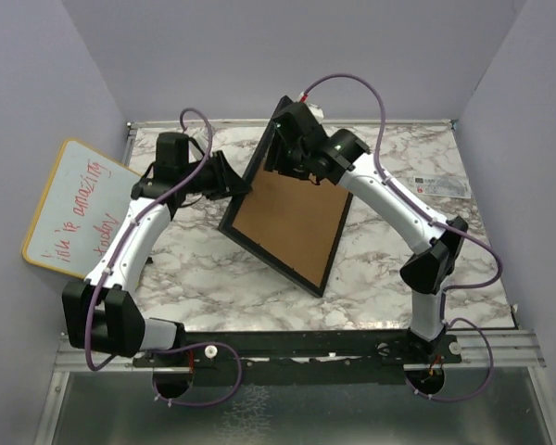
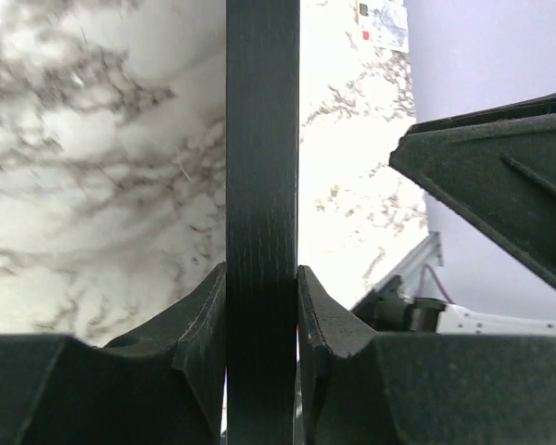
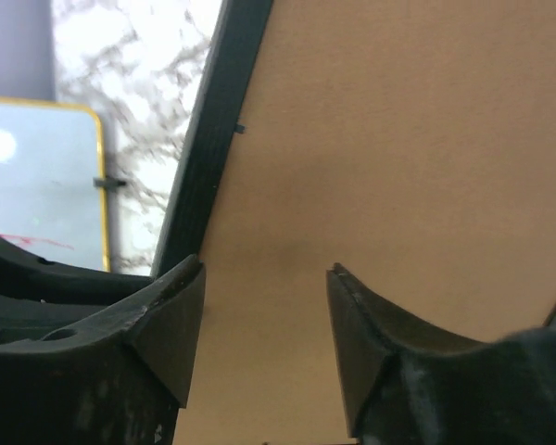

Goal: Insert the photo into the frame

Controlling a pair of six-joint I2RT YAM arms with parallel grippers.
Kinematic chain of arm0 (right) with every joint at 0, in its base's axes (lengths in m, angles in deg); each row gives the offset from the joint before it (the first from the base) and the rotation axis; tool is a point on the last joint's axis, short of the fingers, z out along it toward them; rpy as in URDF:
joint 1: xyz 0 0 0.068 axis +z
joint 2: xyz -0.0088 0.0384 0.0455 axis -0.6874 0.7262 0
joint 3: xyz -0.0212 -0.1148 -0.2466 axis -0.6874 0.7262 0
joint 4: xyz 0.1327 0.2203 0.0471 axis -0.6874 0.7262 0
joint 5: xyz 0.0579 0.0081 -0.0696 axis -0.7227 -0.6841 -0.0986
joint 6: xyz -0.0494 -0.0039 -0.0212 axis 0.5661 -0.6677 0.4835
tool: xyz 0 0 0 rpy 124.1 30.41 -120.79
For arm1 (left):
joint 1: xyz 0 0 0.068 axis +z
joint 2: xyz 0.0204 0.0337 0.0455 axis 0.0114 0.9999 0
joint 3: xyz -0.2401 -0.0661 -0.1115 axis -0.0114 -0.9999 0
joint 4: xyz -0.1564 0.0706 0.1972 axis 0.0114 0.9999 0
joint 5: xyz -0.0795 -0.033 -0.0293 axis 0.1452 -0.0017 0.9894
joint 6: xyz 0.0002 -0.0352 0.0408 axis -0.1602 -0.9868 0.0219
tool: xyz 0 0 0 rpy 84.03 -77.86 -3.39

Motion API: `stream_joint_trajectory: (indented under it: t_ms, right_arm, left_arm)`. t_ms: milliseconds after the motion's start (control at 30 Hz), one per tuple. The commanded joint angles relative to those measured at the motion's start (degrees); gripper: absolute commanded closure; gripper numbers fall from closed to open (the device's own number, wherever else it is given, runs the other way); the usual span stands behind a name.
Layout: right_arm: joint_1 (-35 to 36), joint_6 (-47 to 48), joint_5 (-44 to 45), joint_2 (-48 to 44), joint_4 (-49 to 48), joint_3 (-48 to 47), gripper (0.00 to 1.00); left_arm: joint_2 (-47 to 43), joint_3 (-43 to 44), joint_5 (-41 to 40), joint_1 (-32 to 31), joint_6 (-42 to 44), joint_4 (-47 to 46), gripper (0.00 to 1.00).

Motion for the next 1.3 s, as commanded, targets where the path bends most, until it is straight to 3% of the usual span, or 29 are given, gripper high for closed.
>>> stream_joint_trajectory:
  t_ms: [0, 167, 367, 500, 633, 900, 1267]
  right_arm:
    - [-2.31, 1.32, 0.91, -4.48, -2.12, 0.47, 0.36]
    - [-5.1, 0.38, -0.59, -6.27, -4.1, -0.82, 0.24]
    - [-8.16, -0.99, -5.03, -7.62, -7.78, -1.47, 0.2]
    - [-10.39, -1.68, -10.53, -6.4, -8.42, -3.23, 0.2]
    - [-11.12, -2.04, -12.07, -6.05, -8.14, -4.16, 0.19]
    - [-11.58, -3.45, -11.44, -6.04, -1.47, -5.71, 0.18]
    - [-11.69, -7.68, -11.17, -14.73, 9.31, 2.56, 0.18]
  left_arm:
    - [2.66, 14.3, -8.38, 0.4, 13.24, 10.14, 1.0]
    - [5.27, 23.07, -5.02, 0.12, 15.19, 10.59, 1.0]
    - [4.14, 26.62, -5.63, -3.18, 19.45, 11.14, 1.0]
    - [0.98, 26.9, -12.85, -10.22, 25.09, 11.12, 1.0]
    - [-0.73, 26.57, -18.75, -12.26, 26.79, 11.29, 1.0]
    - [-2.35, 27.73, -16.74, -17.08, 32.92, 10.4, 1.0]
    - [-4.8, 25.85, -10.12, -21.57, 36.89, 7.4, 1.0]
